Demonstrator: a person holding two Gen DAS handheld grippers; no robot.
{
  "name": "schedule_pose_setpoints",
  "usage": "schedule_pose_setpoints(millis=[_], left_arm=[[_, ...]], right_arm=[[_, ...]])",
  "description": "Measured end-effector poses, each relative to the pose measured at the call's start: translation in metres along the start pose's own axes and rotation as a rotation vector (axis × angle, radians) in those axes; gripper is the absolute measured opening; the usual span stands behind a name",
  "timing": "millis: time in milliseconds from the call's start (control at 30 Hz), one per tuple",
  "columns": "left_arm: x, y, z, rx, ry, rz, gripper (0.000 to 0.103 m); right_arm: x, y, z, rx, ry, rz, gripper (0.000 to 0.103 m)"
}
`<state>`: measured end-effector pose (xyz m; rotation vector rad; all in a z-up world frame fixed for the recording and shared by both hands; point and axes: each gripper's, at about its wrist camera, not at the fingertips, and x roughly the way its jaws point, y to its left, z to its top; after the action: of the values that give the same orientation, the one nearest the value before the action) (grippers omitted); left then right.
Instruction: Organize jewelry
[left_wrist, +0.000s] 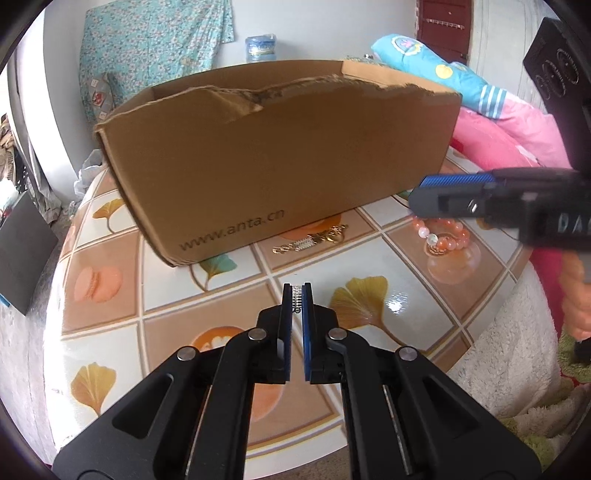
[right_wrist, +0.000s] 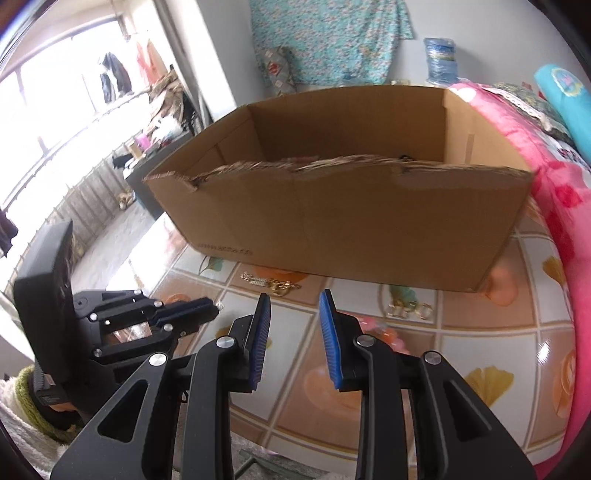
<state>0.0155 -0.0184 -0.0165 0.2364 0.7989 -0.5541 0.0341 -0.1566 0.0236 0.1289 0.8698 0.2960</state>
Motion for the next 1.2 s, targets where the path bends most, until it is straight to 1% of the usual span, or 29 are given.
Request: schedule_pose_setpoints(millis=[67, 233, 433, 633, 700, 800, 967, 1033, 1067, 1200], left_arm=[[-0.002, 0.005, -0.001, -0.016, -0.007, 0.0, 0.004], [-0.003, 0.013, -0.003, -0.036, -0.018, -0.005, 0.004], [0.0, 0.018, -0.004, -0.053, -0.018, -0.014, 0.004], [0.003, 0.02, -0.004, -0.069, -0.01, -0.031, 0.004], [0.004, 0.022, -0.005, -0.074, -0.007, -0.036, 0.004], [0.004, 0.024, -0.004, -0.074, -0.009, -0.037, 0.004], [0.005, 0.025, -0.005, -0.073, -0.008, -0.039, 0.004], [0.005, 0.025, -0.005, -0.074, -0.008, -0.038, 0.004], [0.005, 0.025, -0.005, -0.074, -0.008, -0.038, 0.004], [0.005, 0.025, -0.005, -0.075, -0.009, -0.038, 0.004]], right_arm=[[0.01, 0.005, 0.002, -0.025, 0.015, -0.007, 0.035], [0.027, 0.015, 0.006, -0.074, 0.039, -0.029, 0.035], [0.041, 0.024, 0.01, -0.103, 0.061, -0.043, 0.034], [0.053, 0.026, 0.009, -0.135, 0.083, -0.075, 0.026], [0.056, 0.026, 0.008, -0.139, 0.09, -0.081, 0.02], [0.058, 0.028, 0.007, -0.153, 0.095, -0.093, 0.019], [0.059, 0.029, 0.009, -0.169, 0.101, -0.098, 0.018], [0.06, 0.03, 0.008, -0.171, 0.109, -0.088, 0.015], [0.063, 0.031, 0.012, -0.171, 0.112, -0.086, 0.012], [0.062, 0.029, 0.014, -0.157, 0.11, -0.079, 0.011]])
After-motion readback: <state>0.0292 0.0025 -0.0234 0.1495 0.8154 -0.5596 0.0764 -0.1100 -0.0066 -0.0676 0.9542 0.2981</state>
